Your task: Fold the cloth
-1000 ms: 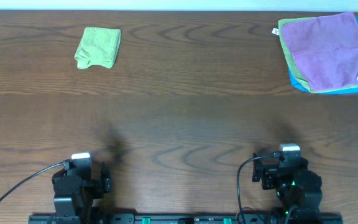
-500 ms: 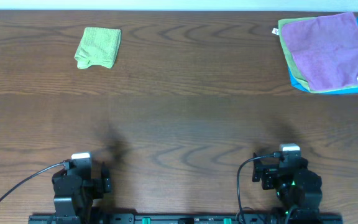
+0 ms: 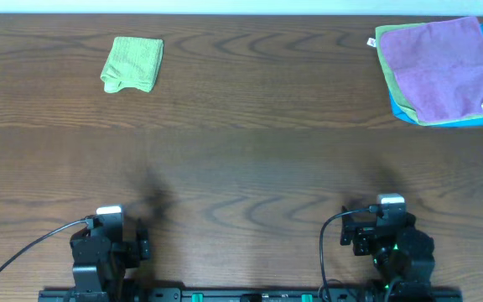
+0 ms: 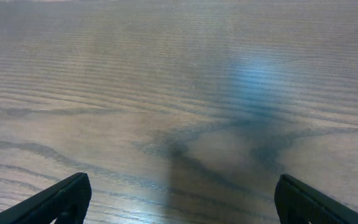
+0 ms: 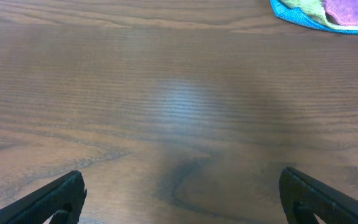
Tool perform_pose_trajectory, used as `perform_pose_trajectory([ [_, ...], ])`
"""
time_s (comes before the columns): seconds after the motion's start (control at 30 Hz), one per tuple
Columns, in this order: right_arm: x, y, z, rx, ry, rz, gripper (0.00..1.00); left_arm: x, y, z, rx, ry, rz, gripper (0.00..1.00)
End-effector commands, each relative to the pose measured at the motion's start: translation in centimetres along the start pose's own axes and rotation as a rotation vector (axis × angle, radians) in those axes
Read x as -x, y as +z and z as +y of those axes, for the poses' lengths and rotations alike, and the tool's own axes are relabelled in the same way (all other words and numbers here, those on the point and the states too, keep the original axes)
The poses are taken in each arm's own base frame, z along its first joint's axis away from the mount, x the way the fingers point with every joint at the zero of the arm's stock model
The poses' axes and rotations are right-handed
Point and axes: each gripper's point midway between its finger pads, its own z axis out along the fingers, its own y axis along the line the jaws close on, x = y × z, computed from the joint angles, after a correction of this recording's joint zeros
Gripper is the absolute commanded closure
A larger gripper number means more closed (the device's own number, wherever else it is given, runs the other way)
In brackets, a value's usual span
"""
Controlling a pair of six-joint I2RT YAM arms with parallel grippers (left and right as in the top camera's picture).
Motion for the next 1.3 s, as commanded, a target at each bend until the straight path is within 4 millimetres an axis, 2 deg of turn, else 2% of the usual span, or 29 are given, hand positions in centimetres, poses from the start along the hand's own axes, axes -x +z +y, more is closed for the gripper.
perform_pose_trajectory([
  [0.0,-0.4,0.2,-0.3,-0.012,-0.004,0.005,0.01,-1.5,0.1,-0.3,-0.014,0.037,0.055,0.04],
  [0.57,-0.5,0.2,-0.6,-0.03,-0.008,0.009,0.01,-1.5,0.1,-0.3,-0.014,0.037,0.055,0.04],
  [0.7,0.5,-0.1,-0.6,-0.033,0.009,-0.003,0.01,-1.5,0.1,-0.3,-0.014,0.037,0.055,0.05],
  [0.93,4.9,-1.8,-2.1,-0.096,0.135,0.036,0.01,-1.5,0.1,-0.3,-0.014,0.037,0.055,0.05],
  [1.1,10.0,-2.3,-4.3,-0.158,0.231,0.128,0.01,-1.5,0.1,-0.3,-0.014,0.037,0.055,0.05],
  [1.27,15.2,-1.1,-5.7,-0.171,0.257,0.232,0.01,-1.5,0.1,-0.3,-0.014,0.037,0.055,0.05],
])
